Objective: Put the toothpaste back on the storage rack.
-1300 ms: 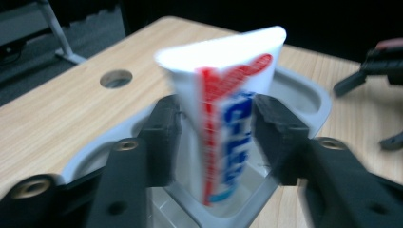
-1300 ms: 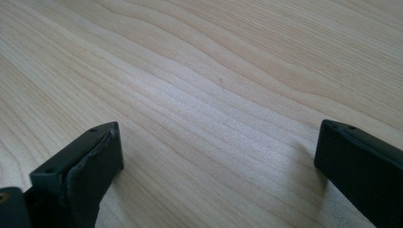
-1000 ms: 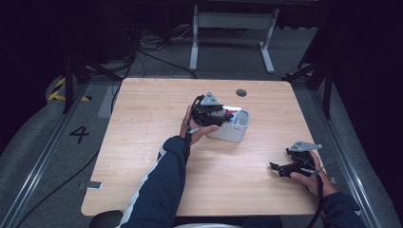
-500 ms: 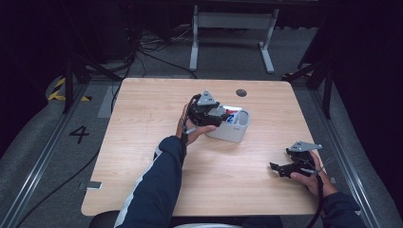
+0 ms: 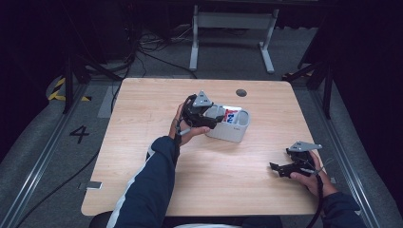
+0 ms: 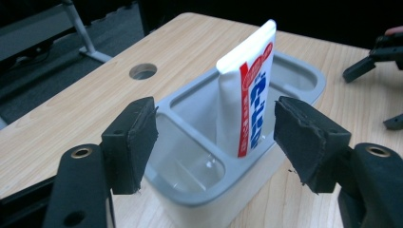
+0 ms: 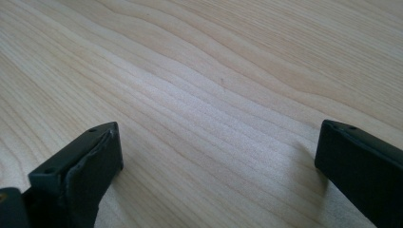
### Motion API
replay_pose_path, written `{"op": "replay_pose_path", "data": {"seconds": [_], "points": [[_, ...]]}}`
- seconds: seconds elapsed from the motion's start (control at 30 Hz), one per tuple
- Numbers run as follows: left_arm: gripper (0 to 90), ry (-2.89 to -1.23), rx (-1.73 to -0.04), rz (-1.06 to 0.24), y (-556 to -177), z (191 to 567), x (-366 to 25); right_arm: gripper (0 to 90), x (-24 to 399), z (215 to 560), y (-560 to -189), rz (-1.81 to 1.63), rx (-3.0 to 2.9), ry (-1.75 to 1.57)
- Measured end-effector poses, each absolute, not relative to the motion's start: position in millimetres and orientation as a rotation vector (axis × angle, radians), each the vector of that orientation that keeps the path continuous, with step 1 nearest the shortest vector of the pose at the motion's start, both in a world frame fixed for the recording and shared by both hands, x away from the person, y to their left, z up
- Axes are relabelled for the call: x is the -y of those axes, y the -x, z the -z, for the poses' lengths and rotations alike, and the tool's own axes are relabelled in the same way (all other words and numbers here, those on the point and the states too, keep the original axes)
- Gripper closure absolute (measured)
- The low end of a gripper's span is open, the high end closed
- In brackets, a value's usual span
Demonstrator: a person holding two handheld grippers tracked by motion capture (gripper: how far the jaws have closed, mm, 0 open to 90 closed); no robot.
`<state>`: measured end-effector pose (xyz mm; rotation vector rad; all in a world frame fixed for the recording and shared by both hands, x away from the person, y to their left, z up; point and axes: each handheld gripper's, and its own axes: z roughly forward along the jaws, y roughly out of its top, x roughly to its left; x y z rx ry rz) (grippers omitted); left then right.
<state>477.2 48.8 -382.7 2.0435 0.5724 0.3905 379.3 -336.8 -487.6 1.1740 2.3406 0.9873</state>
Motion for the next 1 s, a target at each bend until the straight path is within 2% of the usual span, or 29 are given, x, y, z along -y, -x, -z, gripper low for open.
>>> {"op": "replay_pose_path", "data": {"seconds": [0.57,1.0], "points": [[23.0,-2.157,-0.544,-0.438,-460.7,376.6,-65.3,2.0,336.6,487.7,-379.4,-0.986,-2.34,-1.173],[21.8,-2.227,-0.522,-0.473,-448.2,376.8,-77.7,1.9,336.5,487.6,-379.3,-0.986,-2.341,-1.174]]}}
